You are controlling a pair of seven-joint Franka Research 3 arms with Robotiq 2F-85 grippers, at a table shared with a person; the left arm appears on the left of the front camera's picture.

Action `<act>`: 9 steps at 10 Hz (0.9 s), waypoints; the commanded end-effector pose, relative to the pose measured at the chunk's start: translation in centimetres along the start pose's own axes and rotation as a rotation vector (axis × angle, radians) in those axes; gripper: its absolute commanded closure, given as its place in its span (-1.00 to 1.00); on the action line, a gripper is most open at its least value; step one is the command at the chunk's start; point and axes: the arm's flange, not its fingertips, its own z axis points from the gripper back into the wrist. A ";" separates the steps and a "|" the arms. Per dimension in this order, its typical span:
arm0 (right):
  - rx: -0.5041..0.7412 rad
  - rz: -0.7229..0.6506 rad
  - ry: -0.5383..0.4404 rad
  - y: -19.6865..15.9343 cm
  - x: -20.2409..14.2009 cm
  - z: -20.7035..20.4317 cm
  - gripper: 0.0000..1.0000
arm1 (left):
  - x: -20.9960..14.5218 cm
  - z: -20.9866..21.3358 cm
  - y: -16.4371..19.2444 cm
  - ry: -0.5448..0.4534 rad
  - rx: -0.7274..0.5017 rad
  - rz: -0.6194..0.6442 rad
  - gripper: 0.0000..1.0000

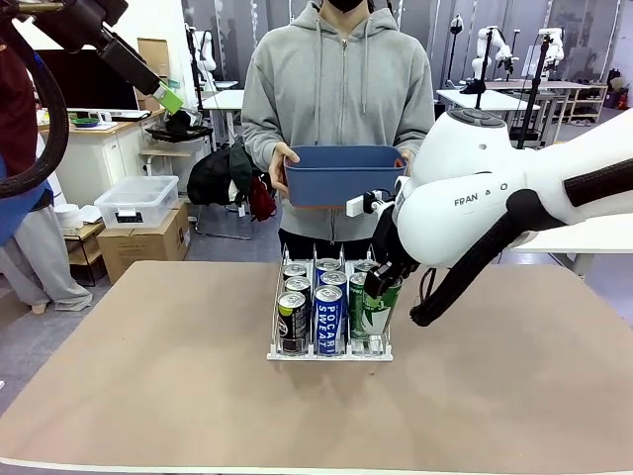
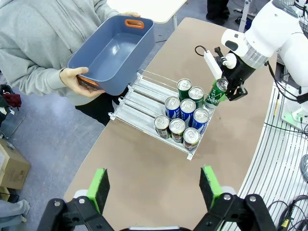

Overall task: Fill the beverage cans into the dispenser.
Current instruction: Place the picked Sprite in the line of the Automatic Can Dispenser with the same cans.

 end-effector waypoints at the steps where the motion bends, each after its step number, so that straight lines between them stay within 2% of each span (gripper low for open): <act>1: -0.015 -0.015 -0.088 -0.5 2.1 -0.7 -0.15 | -0.2 0.0 0.1 0.001 0.000 0.003 -1.00; 9: 0.012 -0.012 0.017 -0.5 3.0 -4.8 -0.15 | -0.2 0.0 0.1 0.001 0.000 0.003 -1.00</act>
